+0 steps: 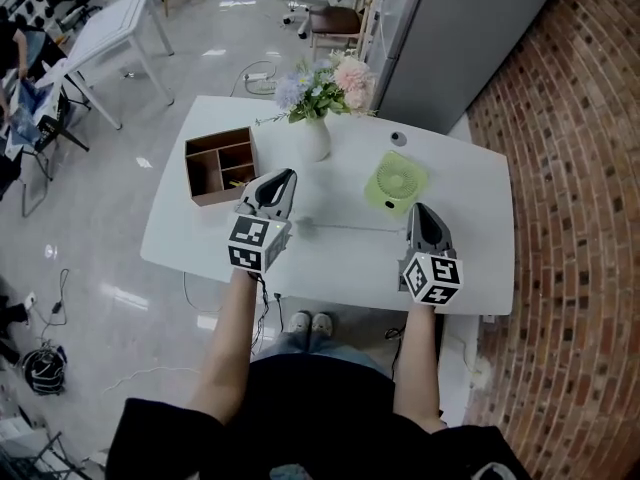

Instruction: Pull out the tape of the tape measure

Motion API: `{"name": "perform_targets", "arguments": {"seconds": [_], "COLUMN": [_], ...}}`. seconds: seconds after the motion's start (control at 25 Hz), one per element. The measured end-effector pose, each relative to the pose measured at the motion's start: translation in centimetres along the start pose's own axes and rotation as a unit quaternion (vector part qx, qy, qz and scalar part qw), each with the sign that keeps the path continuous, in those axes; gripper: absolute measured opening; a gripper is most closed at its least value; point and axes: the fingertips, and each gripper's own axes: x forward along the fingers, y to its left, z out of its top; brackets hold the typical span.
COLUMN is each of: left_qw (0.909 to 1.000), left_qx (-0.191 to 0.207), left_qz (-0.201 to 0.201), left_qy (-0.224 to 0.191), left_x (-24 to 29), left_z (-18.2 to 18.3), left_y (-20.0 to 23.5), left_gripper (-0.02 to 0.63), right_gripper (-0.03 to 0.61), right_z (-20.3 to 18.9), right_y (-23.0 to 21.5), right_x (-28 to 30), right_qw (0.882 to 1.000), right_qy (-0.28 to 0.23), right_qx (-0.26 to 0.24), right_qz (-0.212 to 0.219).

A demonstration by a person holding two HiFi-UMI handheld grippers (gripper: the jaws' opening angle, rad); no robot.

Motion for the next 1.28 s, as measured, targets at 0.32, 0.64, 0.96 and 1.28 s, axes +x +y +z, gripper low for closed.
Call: {"name": "perform_targets", "arguments": {"seconds": [0.32, 0.64, 0.96, 1.28], "left_qw": [0.9991, 0.9982, 0.998, 0.9983], "left_qx": [-0.01, -0.007, -0.003, -0.002], "left_qz": [0.034, 0.051, 0.057, 0.053], "left_qy": [-0.025, -0.028, -0.028, -0.025], "left_x": [-2.0, -3.1, -3.9, -4.1], "left_z": [1.2, 1.4, 1.0, 0.9], "left_y": [-1.3, -1.6, -1.6, -1.9], "left_gripper": [0.023, 0.022, 0.021, 0.021], "right_gripper": [0.002, 0.0, 0.0, 0.0], "right_z": [1.7, 1.9, 1.8, 1.6], "right_y": [0.8, 1.6, 1.6, 1.5], "right_x": [-1.9, -2.5, -2.8, -3.0], "right_qw": [0.999, 0.999, 0.999, 1.0], "right_qy": [-0.035, -0.033, -0.033, -0.028], "right_qx": [0.007, -0.007, 0.001, 0.006], "right_qz": [0.001, 0.007, 0.009, 0.007]}}
